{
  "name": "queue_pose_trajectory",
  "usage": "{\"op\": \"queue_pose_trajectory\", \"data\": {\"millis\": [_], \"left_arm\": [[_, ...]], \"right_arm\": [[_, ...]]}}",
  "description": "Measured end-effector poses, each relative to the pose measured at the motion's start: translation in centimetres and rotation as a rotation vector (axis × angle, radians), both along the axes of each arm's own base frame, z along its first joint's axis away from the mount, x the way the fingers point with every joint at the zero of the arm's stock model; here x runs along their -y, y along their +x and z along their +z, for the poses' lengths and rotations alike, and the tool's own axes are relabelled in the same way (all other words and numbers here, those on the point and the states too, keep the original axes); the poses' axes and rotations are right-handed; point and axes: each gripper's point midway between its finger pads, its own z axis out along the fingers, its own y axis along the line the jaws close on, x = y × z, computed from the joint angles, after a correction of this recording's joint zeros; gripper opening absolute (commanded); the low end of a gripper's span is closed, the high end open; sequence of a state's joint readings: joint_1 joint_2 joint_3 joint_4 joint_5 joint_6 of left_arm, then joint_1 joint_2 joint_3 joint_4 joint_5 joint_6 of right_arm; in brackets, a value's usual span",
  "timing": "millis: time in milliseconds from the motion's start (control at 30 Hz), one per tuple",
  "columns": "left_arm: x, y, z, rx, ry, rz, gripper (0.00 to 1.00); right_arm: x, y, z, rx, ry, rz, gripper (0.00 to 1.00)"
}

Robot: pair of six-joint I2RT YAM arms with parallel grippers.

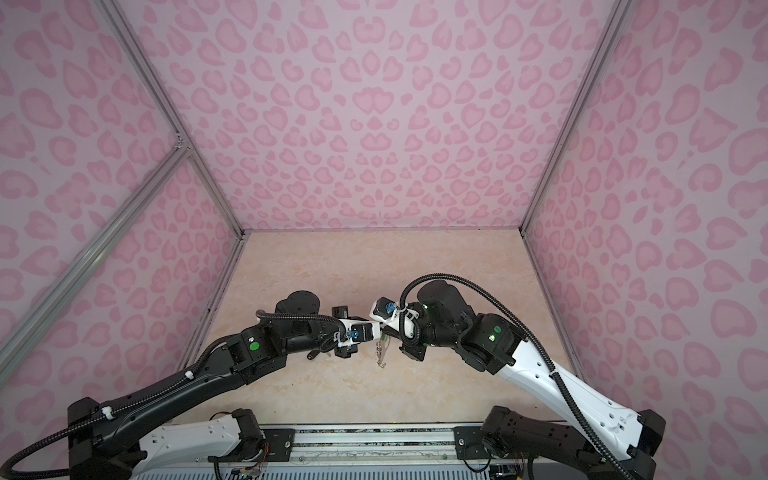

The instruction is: Put the keys on the keyring

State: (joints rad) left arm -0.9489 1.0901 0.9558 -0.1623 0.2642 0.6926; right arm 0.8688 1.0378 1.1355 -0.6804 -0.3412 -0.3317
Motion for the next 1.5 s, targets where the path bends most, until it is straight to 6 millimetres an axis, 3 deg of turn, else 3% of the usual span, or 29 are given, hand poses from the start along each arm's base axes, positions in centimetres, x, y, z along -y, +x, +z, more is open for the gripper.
{"op": "queue_pose_trajectory", "data": {"millis": [100,233,467,667,767,967,1500], "left_arm": [[0.1,-0.2,-0.1,-0.01,0.003,-0.011,0.03],[0.2,-0.3,-0.2,-0.033,-0.004,-0.016,0.03],[-1.9,1.7,-0.7,-0.18,-0.116,0.048,0.03],[-2.2,1.6,2.4,-0.252,-0.301,-0.01,0.03],[-2.2,1.2,3.0,-0.276,-0.356,-0.043,0.03],[-1.8,0.3,4.5,-0.282,-0.42,-0.115,0.03],[-1.5,-0.6,5.2,-0.282,-0.439,-0.181,0.03]], "right_arm": [[0.1,0.0,0.0,0.015,-0.009,0.01,0.0],[0.3,0.2,0.0,0.025,-0.013,-0.007,0.28],[1.5,0.5,1.8,0.098,0.015,-0.048,0.32],[1.3,0.9,2.8,0.108,0.084,-0.083,0.31],[0.8,1.2,2.6,0.1,0.101,-0.088,0.25],[0.1,1.5,3.4,0.108,0.143,-0.083,0.24],[-1.1,0.7,4.3,0.099,0.19,-0.011,0.19]]}}
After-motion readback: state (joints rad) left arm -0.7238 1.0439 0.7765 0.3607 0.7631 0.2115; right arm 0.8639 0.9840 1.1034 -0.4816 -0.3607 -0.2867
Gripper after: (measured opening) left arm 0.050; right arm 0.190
